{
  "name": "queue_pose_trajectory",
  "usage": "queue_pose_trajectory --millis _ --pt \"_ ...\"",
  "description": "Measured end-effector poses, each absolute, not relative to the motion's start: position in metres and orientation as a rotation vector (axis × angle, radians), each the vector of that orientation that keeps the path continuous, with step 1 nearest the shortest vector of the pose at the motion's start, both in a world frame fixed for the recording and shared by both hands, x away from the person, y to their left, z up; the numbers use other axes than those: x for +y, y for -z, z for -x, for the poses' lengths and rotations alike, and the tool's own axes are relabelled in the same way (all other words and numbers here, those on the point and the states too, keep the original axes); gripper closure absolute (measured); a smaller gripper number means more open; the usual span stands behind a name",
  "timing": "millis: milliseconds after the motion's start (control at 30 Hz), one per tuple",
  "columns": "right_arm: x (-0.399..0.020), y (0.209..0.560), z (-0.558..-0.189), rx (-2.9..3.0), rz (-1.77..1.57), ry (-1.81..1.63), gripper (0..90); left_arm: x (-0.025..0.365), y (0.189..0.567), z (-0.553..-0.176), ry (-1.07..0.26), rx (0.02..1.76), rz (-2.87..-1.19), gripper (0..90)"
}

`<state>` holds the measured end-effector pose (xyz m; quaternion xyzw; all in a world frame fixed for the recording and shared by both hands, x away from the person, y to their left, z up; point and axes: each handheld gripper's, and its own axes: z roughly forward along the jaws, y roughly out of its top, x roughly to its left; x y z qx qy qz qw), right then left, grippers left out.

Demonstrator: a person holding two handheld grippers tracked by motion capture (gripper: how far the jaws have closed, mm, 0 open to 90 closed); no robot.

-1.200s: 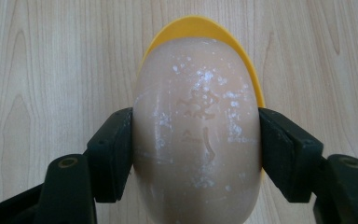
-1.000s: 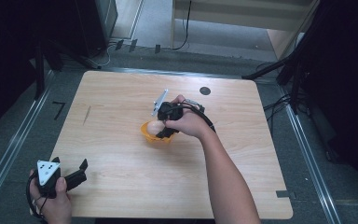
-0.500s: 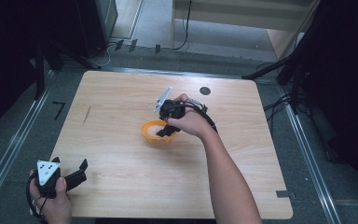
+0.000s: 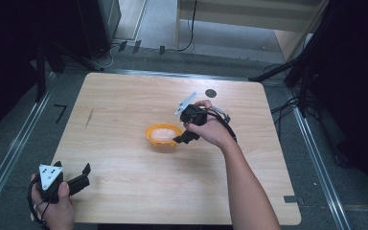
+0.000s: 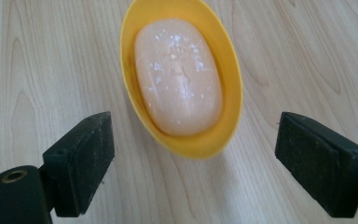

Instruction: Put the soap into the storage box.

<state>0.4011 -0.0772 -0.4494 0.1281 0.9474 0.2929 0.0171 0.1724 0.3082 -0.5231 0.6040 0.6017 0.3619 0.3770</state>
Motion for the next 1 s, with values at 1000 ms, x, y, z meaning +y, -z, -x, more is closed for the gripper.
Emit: queue_pose_trajectory --millis 1000 --pt "-0.170 0.467 -0.363 2.761 -0.719 -1.016 0.0 0.307 0.523 -0.173 -0.938 1.532 -1.562 5.7"
